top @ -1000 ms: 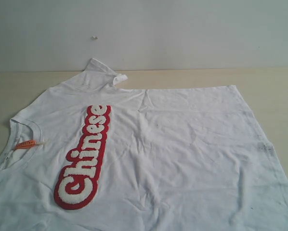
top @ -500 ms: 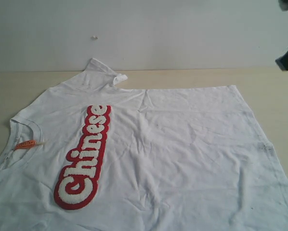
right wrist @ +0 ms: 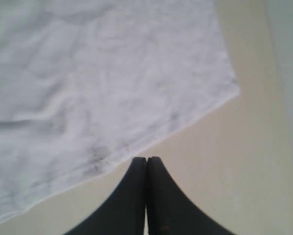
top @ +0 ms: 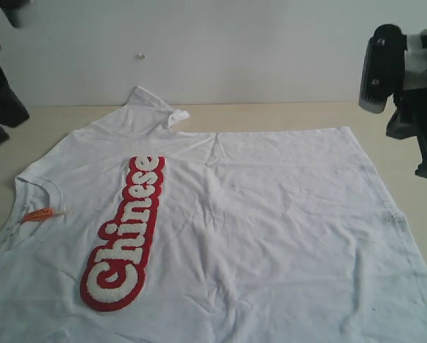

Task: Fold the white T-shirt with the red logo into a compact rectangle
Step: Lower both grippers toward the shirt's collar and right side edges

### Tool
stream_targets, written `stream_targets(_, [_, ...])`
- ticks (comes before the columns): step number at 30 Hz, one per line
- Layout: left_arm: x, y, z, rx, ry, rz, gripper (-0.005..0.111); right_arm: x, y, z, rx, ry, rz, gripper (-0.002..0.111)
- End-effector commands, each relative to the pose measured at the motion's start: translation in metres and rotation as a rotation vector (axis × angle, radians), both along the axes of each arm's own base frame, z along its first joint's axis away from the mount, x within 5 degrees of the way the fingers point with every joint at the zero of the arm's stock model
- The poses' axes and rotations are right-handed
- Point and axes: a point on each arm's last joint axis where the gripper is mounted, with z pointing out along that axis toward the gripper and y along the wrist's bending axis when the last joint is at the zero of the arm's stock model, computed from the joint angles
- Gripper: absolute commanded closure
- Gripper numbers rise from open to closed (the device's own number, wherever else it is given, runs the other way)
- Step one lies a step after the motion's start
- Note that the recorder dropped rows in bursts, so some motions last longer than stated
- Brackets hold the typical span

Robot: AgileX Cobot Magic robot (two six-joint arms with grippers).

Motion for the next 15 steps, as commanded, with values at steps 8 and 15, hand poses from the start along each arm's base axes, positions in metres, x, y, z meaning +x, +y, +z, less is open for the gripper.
stream_targets(8, [0.036,-0.033,-0.094,0.343,0.258,-0.196,0.107,0.000,0.014,-0.050,0.104,0.387,0.121,0.108])
stream_targets(15, [0.048,-0.035,-0.108,0.411,0.229,-0.263,0.107,0.000,0.016,-0.051,0.129,0.388,0.113,0.108])
